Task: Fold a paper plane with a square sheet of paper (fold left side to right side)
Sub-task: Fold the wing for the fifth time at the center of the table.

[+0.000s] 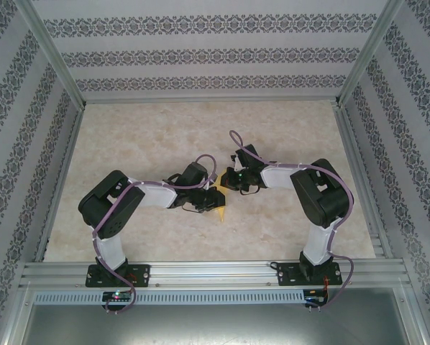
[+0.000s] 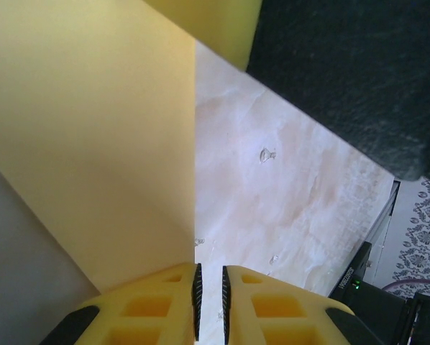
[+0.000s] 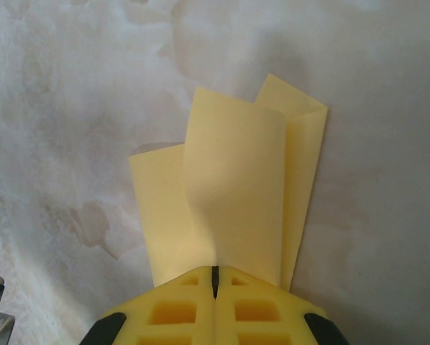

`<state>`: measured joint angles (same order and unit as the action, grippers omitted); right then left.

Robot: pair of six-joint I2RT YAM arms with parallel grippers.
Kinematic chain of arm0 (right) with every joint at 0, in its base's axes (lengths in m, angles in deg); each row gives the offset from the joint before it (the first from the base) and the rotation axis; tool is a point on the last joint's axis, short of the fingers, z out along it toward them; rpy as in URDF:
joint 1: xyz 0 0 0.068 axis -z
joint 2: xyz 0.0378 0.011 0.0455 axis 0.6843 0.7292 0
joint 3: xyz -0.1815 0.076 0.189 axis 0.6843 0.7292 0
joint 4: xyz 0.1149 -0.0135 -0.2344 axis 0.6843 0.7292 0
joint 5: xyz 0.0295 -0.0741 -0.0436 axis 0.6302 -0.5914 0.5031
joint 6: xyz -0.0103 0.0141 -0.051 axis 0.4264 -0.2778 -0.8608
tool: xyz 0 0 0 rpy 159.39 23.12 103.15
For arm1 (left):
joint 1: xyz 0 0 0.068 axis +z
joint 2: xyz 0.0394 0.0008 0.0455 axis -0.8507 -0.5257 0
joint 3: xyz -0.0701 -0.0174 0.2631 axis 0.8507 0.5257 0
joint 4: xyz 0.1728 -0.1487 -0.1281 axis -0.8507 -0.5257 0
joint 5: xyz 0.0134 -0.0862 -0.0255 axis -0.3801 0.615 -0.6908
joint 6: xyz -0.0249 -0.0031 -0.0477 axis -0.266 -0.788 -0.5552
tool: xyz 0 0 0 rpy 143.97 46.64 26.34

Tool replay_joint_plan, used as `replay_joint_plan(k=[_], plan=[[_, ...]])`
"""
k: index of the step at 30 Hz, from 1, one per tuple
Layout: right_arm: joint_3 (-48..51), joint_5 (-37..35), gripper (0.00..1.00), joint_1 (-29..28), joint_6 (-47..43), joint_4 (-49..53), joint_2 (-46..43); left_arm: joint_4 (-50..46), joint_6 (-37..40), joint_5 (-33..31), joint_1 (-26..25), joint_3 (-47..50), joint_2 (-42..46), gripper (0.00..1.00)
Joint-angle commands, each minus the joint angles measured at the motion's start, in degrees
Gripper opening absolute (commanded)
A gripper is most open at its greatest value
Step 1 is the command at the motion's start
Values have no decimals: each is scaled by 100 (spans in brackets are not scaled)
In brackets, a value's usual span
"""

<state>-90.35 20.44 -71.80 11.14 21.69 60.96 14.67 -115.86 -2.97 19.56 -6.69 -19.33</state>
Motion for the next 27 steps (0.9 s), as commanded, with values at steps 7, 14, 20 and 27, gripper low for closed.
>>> replay_joint_plan(k=[7, 14, 20, 27], plan=[[42, -36, 0, 49, -164, 436, 53, -458, -35, -352, -162, 187, -79, 16], [126, 363, 0, 163, -8, -308, -367, -640, -73, -538, -201, 244, -118, 13], [532, 431, 0, 262, -69, -329, -1119, -706, -49, -592, -224, 220, -174, 11], [1093, 633, 0, 14, 69, -535, -1355, -763, -8, -606, -253, 165, -199, 11]])
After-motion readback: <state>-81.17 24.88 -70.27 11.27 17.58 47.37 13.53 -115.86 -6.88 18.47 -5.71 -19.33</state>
